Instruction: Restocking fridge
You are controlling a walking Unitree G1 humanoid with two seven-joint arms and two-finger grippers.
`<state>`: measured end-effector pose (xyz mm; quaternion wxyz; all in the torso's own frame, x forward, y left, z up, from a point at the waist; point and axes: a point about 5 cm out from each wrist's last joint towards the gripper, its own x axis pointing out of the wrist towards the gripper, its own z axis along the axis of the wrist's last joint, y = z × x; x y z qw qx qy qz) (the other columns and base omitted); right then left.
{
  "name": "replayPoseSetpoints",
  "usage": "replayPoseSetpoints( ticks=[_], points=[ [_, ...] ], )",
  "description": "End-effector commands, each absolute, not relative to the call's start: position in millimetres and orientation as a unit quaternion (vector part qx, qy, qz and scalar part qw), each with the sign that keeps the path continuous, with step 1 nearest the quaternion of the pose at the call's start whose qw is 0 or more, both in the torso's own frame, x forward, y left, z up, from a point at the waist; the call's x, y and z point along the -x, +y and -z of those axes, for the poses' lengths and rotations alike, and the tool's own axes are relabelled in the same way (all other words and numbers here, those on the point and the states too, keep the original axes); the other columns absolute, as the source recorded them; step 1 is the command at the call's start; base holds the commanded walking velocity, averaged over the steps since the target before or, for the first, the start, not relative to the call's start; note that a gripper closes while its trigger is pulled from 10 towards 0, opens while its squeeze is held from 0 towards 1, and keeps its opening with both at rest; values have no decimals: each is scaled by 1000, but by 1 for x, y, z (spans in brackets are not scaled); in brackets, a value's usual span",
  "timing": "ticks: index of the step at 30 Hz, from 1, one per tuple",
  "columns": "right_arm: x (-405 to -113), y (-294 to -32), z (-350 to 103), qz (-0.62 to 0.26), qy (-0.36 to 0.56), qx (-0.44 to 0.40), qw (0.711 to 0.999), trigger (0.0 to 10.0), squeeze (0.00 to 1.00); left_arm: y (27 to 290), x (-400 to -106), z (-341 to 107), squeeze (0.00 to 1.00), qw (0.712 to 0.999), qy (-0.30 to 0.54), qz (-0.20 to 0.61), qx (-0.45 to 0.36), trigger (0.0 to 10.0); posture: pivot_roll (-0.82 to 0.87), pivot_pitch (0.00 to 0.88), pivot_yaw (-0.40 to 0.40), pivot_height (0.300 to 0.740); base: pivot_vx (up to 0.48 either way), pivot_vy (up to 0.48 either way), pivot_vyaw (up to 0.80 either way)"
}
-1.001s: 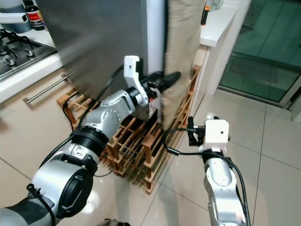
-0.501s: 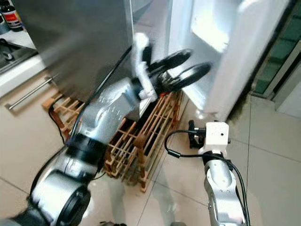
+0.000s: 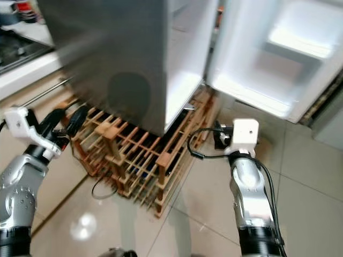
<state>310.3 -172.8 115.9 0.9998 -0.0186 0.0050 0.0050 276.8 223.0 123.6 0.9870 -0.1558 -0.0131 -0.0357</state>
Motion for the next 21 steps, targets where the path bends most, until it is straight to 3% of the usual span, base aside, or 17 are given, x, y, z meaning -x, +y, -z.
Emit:
replayPoseSetpoints(
  ticks=[1, 8, 13, 21],
  points=[
    [-317, -165, -119, -22, -4, 12, 1000, 10000, 0, 211, -280, -132, 0, 989, -22, 14, 146, 10000, -44, 0, -9, 740, 0, -480, 663],
    [-323, -153, -122, -48, -10, 3, 999, 10000, 0, 201, -285, -140, 0, 991, -26, 9, 131, 10000, -48, 0, 10, 740, 0, -480, 652],
    [-318, -151, -110, -52, 3, -7, 999, 10000, 0, 208, -290, -139, 0, 994, -12, -29, 100, 10000, -51, 0, 27, 740, 0, 0, 644],
    [-307, -157, -98, -43, 19, -19, 999, 10000, 0, 198, -293, -140, 0, 997, -15, -14, 76, 10000, -69, 20, 29, 740, 0, 0, 644]
  ],
)
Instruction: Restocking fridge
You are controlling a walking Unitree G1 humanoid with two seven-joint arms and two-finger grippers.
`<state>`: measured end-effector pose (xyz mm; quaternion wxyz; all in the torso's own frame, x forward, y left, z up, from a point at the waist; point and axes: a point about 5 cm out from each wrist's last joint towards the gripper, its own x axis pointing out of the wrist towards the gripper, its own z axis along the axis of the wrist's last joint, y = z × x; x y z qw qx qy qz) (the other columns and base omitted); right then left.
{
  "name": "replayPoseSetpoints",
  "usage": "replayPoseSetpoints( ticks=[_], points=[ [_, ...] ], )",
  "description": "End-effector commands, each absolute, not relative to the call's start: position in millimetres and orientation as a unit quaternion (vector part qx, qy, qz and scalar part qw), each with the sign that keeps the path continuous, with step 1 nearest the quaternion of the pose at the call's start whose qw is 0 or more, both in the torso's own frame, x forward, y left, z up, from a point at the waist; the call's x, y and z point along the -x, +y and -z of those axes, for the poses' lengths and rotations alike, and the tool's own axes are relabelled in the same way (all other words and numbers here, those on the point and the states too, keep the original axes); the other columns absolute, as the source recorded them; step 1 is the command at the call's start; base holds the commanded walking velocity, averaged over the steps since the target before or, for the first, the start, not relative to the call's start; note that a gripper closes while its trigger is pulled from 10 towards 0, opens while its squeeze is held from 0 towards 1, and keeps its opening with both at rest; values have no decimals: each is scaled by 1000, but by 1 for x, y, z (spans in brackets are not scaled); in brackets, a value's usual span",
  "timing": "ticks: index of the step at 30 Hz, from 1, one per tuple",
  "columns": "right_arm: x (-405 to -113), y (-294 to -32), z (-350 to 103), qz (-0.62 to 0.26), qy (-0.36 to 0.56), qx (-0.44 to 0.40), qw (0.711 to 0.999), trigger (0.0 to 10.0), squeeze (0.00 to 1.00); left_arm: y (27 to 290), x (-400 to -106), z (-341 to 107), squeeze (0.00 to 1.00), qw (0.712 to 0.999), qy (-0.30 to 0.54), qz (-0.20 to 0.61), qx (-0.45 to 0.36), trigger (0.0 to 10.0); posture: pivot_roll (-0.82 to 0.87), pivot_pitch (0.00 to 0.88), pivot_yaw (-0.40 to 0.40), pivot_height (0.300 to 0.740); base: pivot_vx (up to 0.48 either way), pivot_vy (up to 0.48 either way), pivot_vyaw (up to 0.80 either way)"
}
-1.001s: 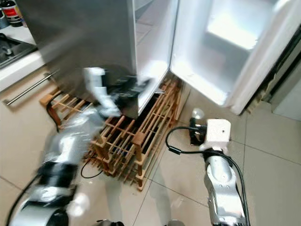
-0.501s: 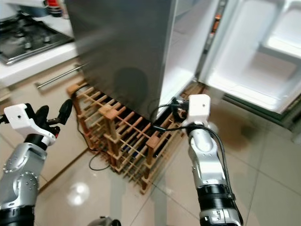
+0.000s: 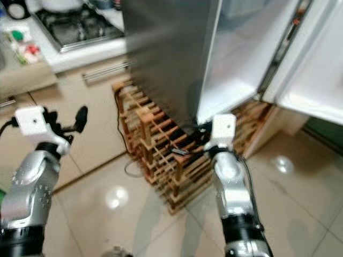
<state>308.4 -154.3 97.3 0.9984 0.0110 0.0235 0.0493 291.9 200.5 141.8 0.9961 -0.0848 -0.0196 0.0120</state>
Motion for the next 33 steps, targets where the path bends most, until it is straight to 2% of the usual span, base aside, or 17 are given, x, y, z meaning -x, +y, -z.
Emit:
replayPoseSetpoints(
  ticks=[1, 8, 10, 13, 14, 17, 18, 28, 29, 33],
  points=[
    [-307, -157, -98, -43, 19, -19, 999, 10000, 0, 198, -293, -140, 0, 997, -15, -14, 76, 10000, -69, 20, 29, 740, 0, 0, 644],
    [-305, -158, -97, -40, 20, -21, 999, 10000, 0, 197, -293, -139, 0, 997, -12, -16, 74, 10000, -69, 25, 27, 740, 0, 0, 643],
    [-298, -150, -101, -82, 10, -36, 996, 10000, 0, 181, -293, -140, 0, 999, -15, 6, 49, 10000, -86, 39, 6, 740, 0, 0, 481],
    [-296, -146, -103, -102, 5, -38, 994, 10000, 4, 174, -293, -140, 0, 999, -17, 13, 43, 10000, -91, 40, 4, 740, 0, 0, 481],
    [-295, -142, -104, -119, 4, -39, 992, 10000, 35, 168, -293, -142, 0, 999, -22, 18, 44, 10000, -92, 42, -1, 740, 0, 0, 488],
    [-294, -137, -105, -146, 3, -37, 989, 10000, 43, 162, -292, -146, 0, 998, -30, 28, 41, 10000, -91, 43, -2, 740, 0, 0, 481],
    [-295, -134, -104, -157, 6, -39, 987, 10000, 86, 160, -293, -148, 0, 998, -35, 33, 37, 10000, -86, 41, -4, 740, 0, 0, 481],
    [-306, -138, -115, -153, -8, -44, 987, 10000, 125, 157, -298, -157, 0, 997, -47, 45, 34, 10000, -74, 47, 2, 740, 0, 0, 475],
    [-305, -136, -115, -160, -11, -35, 986, 10000, 180, 157, -298, -156, 0, 998, -44, 40, 39, 10000, -77, 44, 1, 740, 465, 0, 494],
    [-303, -135, -110, -143, 5, -42, 989, 10000, 176, 159, -300, -153, 0, 998, -38, 23, 42, 10000, -82, 28, -5, 740, 462, 0, 380]
  ],
)
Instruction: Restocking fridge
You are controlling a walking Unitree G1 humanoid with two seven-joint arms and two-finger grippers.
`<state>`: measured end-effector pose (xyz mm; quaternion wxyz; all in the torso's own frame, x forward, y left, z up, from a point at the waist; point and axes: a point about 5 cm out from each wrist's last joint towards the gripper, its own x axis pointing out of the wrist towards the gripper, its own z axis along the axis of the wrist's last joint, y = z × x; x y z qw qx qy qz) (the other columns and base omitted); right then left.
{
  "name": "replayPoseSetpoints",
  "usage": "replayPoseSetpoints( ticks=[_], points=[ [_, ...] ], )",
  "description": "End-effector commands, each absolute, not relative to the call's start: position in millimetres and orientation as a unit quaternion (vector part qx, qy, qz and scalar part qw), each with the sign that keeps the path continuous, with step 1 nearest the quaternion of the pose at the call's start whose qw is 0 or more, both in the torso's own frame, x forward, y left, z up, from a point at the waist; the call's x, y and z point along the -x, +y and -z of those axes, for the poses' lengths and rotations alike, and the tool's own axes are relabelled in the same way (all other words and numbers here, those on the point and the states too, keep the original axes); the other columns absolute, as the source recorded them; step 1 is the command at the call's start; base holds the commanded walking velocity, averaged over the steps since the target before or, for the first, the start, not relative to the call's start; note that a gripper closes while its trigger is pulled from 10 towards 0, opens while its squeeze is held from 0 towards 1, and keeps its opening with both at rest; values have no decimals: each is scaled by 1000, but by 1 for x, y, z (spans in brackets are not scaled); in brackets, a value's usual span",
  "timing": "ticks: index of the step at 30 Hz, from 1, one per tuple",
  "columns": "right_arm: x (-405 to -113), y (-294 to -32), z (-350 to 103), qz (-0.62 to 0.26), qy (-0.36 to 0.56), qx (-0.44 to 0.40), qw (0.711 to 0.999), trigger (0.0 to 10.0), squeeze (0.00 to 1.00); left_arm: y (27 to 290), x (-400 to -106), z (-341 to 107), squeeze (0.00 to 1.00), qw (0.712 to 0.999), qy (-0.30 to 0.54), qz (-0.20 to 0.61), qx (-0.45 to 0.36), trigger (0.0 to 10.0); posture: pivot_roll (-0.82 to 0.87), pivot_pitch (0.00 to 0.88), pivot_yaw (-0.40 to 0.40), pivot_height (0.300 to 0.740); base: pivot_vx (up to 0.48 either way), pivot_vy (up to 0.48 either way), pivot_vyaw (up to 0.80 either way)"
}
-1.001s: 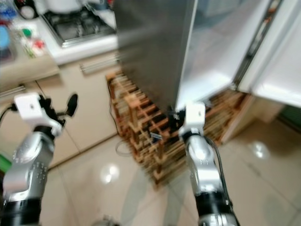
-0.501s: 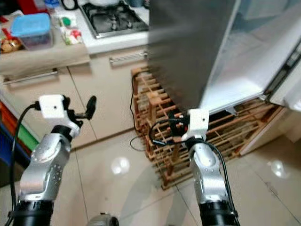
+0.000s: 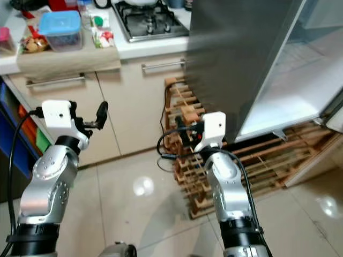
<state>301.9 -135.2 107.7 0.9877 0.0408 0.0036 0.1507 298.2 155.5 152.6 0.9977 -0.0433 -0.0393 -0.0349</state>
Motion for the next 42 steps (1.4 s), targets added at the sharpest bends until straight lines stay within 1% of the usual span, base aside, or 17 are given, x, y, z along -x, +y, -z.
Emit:
replayPoseSetpoints(
  ticks=[1, 5, 6, 10, 12, 13, 14, 15, 18, 19, 21, 23, 30, 36, 39, 41, 42],
  points=[
    [-304, -137, -108, -134, 9, -43, 990, 10000, 98, 159, -302, -155, 0, 998, -43, 19, 39, 10000, -73, 23, -4, 740, 458, 0, 0],
    [-307, -139, -110, -130, 4, -39, 991, 10000, 102, 160, -303, -161, 0, 998, -57, 25, 17, 10000, -72, 25, -2, 740, 458, 0, 0],
    [-308, -138, -112, -134, 1, -39, 990, 10000, 129, 160, -303, -160, 0, 998, -56, 25, 16, 10000, -73, 26, 1, 740, 458, 0, 663],
    [-311, -139, -117, -131, -7, -33, 991, 10000, 161, 159, -303, -158, 0, 998, -53, 24, 28, 10000, -75, 27, 1, 740, 458, 0, 627],
    [-313, -143, -121, -123, -16, -30, 992, 10000, 173, 156, -304, -157, 0, 998, -50, 26, 32, 10000, -76, 25, 1, 740, 0, 0, 606],
    [-314, -145, -121, -114, -14, -20, 993, 10000, 118, 155, -305, -158, 0, 998, -51, 28, 32, 10000, -76, 26, -1, 740, 0, 0, 625],
    [-314, -146, -120, -107, -12, -13, 994, 10000, 118, 154, -305, -159, 0, 998, -51, 30, 33, 10000, -76, 26, -1, 740, 0, 0, 625],
    [-315, -149, -120, -95, -11, -14, 995, 10000, 55, 153, -306, -159, 0, 998, -51, 32, 29, 10000, -77, 28, -3, 740, 0, 0, 0],
    [-315, -151, -120, -87, -12, -17, 996, 10000, 47, 152, -307, -160, 0, 998, -52, 33, 26, 10000, -77, 28, -3, 740, 0, 0, 0],
    [-315, -154, -120, -78, -15, -28, 996, 10000, 98, 152, -307, -160, 0, 998, -52, 35, 25, 10000, -81, 32, 0, 740, 0, 0, 675],
    [-314, -154, -121, -77, -16, -29, 996, 10000, 98, 151, -307, -160, 0, 998, -52, 35, 26, 10000, -81, 32, 0, 740, 0, 0, 675],
    [-313, -147, -120, -96, -15, -32, 995, 10000, 176, 148, -307, -161, 0, 997, -54, 46, 19, 10000, -80, 32, 2, 740, 0, 0, 575],
    [-312, -139, -121, -113, -18, -42, 993, 10000, 196, 146, -307, -162, 0, 997, -55, 52, 17, 10000, -82, 36, 2, 740, 0, 0, 537],
    [-310, -138, -118, -121, -15, -41, 992, 10000, 275, 144, -307, -161, 0, 997, -53, 59, 6, 10000, -84, 37, 2, 740, 0, 0, 533],
    [-309, -138, -118, -117, -13, -37, 992, 10000, 275, 143, -307, -161, 0, 997, -53, 61, 3, 10000, -88, 39, 3, 740, 0, 0, 535],
    [-310, -139, -117, -113, -9, -28, 993, 10000, 251, 142, -308, -161, 0, 996, -54, 66, 1, 10000, -91, 38, 4, 740, 0, 0, 619],
    [-310, -139, -117, -108, -10, -26, 994, 10000, 196, 142, -307, -162, 0, 996, -57, 76, 4, 10000, -91, 38, 4, 740, 289, 0, 0]
  ],
)
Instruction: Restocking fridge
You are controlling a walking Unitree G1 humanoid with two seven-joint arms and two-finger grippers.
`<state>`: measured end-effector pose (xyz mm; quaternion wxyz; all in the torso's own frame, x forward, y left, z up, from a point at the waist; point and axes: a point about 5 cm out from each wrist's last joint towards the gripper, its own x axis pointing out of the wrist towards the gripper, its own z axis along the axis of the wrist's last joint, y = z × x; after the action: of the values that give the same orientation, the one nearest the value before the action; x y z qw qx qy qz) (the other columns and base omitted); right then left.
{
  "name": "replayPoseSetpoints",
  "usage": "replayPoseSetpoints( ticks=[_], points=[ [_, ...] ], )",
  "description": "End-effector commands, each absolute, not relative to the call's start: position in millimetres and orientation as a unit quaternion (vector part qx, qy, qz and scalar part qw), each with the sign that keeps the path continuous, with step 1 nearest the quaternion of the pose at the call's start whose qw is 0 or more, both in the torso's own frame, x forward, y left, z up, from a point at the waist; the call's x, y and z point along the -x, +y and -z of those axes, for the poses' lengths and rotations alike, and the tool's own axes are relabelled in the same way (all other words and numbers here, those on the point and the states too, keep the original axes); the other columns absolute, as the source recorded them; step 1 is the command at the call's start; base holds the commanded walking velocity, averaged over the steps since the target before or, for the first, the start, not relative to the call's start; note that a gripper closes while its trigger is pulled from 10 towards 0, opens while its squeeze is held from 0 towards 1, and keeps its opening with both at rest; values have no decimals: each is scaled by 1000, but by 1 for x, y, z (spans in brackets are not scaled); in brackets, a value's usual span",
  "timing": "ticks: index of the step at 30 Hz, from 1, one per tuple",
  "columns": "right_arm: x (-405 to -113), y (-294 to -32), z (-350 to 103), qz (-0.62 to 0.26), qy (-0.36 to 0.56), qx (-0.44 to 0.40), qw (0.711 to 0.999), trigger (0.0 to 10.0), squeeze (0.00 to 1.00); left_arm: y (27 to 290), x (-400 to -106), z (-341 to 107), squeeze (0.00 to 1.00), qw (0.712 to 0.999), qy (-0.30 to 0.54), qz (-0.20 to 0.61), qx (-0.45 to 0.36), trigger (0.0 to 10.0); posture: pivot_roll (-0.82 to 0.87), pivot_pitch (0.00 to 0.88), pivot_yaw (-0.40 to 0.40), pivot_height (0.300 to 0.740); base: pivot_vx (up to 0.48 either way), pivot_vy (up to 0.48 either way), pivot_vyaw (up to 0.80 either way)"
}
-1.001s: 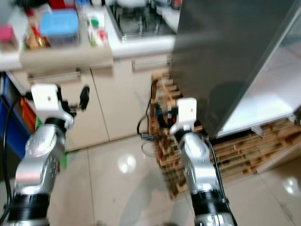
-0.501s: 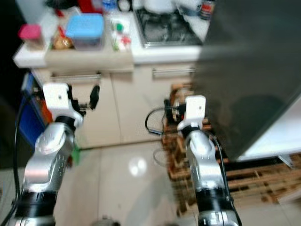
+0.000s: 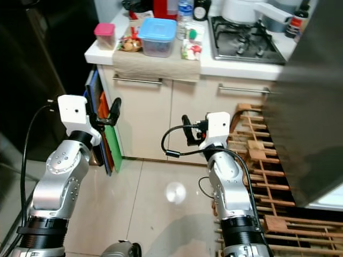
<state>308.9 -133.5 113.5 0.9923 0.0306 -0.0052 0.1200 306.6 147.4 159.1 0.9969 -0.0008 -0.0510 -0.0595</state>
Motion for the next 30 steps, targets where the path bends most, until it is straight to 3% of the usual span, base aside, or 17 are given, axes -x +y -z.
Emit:
replayPoseSetpoints(
  ticks=[1, 30],
  points=[
    [-310, -141, -117, -100, -14, -21, 995, 10000, 165, 142, -307, -162, 0, 995, -56, 79, -2, 10000, -92, 35, 5, 740, 480, 0, 0],
    [-311, -139, -124, -83, -42, -11, 996, 10000, 157, 145, -313, -171, 0, 993, -83, 84, -11, 10000, -88, 2, 10, 740, 480, 0, 0]
  ],
)
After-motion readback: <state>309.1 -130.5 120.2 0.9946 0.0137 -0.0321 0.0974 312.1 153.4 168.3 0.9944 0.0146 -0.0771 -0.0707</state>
